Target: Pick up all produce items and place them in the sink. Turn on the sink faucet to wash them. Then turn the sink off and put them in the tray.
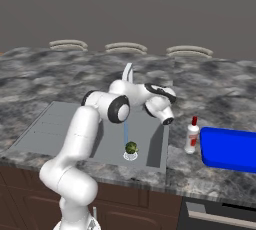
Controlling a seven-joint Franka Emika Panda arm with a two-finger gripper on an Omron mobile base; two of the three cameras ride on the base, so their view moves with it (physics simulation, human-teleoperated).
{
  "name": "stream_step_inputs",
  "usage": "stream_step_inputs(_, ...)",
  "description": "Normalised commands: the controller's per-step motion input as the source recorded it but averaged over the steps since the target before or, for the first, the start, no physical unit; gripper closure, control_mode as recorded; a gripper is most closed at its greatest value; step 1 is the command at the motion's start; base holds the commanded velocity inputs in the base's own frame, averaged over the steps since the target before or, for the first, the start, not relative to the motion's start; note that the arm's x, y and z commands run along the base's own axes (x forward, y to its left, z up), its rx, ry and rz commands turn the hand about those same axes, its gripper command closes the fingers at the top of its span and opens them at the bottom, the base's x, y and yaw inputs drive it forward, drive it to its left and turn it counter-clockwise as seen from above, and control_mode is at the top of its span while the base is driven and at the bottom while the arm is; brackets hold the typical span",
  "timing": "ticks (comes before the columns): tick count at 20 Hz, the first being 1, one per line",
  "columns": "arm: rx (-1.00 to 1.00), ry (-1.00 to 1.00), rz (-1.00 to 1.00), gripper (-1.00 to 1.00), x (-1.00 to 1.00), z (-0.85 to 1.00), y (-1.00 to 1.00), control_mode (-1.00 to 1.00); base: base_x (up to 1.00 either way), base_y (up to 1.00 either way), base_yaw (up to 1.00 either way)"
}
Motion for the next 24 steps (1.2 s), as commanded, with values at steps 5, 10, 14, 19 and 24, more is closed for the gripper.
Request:
stream_step_inputs(5,0.0,0.08,-0.01,-1.0,0.42,-0.13,-0.07,-1.0,0.0,0.0,0.0)
stream_step_inputs(10,0.0,0.11,-0.01,-1.0,0.31,-0.33,-0.16,-1.0,0.0,0.0,0.0)
stream_step_inputs(14,0.0,0.02,-0.02,-1.0,0.0,-0.17,-0.37,-1.0,0.0,0.0,0.0)
stream_step_inputs(19,0.0,0.0,0.0,-1.0,0.0,-0.43,-0.05,-1.0,0.0,0.0,0.0)
stream_step_inputs(24,0.0,0.0,0.0,-1.0,0.0,-0.21,0.0,-1.0,0.0,0.0,0.0)
